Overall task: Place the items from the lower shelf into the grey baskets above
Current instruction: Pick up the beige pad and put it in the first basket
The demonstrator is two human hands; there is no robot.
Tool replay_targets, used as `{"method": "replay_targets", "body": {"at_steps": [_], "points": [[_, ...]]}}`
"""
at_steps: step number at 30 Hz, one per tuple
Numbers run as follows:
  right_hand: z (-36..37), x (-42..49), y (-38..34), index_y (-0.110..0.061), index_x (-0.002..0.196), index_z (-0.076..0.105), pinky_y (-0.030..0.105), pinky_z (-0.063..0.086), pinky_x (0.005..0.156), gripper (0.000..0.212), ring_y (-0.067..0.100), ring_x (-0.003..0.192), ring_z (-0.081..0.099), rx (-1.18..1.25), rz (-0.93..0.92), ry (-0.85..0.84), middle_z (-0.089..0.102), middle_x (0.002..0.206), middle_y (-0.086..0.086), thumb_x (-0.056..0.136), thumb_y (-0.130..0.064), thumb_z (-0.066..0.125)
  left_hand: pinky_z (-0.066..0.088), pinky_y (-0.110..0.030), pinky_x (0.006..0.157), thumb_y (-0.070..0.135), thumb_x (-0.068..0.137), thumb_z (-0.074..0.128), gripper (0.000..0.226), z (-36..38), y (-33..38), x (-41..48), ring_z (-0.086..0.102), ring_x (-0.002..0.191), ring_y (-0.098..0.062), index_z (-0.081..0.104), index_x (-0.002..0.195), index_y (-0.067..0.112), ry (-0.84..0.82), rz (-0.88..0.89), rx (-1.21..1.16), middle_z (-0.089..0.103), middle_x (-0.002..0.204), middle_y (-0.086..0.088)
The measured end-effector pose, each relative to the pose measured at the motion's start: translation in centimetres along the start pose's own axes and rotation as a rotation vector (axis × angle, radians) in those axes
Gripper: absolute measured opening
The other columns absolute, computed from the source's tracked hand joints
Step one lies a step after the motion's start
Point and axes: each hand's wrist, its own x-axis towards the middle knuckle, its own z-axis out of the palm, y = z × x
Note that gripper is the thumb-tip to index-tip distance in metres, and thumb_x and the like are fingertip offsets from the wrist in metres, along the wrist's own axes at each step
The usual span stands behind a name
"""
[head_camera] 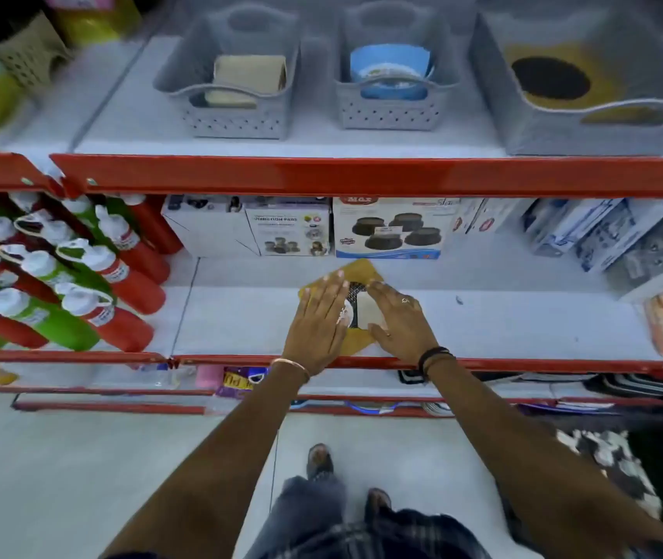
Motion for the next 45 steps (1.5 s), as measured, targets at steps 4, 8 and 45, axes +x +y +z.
{"method": "replay_targets", "body": {"at_steps": [4,8,45], "points": [[1.4,1.2,1.7,-0.016,0.148,0.018,0.049,0.013,0.12,0.081,0.023,0.148,0.007,0.026,0.188,-0.197,0.01,0.161,0.005,0.085,-0.049,0.056,0.02,-0.046,0.116,0.036,0.091,0.027,0.061,2.3,-1.3,-0.3,0.022,0.145,-0.028,0.021,0.146,0.012,-0.181,-0.166,0.037,0.025,0.156,-0.01],[1.7,1.7,3.0,-0.015,0.148,0.015,0.047,0.014,0.12,0.094,0.023,0.148,0.008,0.057,0.17,-0.259,0.011,0.16,0.004,0.077,-0.051,0.066,0.013,-0.047,0.118,0.045,0.087,0.012,0.069,4.0,-2.2,-0.4,0.011,0.147,-0.025,0.017,0.147,0.012,-0.337,-0.248,-0.001,0.012,0.16,-0.006],[-24.6,0.8,-16.2,-0.012,0.123,0.055,0.034,0.046,0.085,0.086,0.023,0.11,0.053,-0.012,-0.369,0.384,0.054,0.124,0.005,0.056,-0.066,0.054,-0.002,-0.044,0.118,0.043,0.093,0.025,0.064,-28.4,2.1,3.9,-0.01,0.147,-0.018,0.007,0.149,0.018,0.355,-0.09,-0.045,-0.002,0.161,0.0]]}}
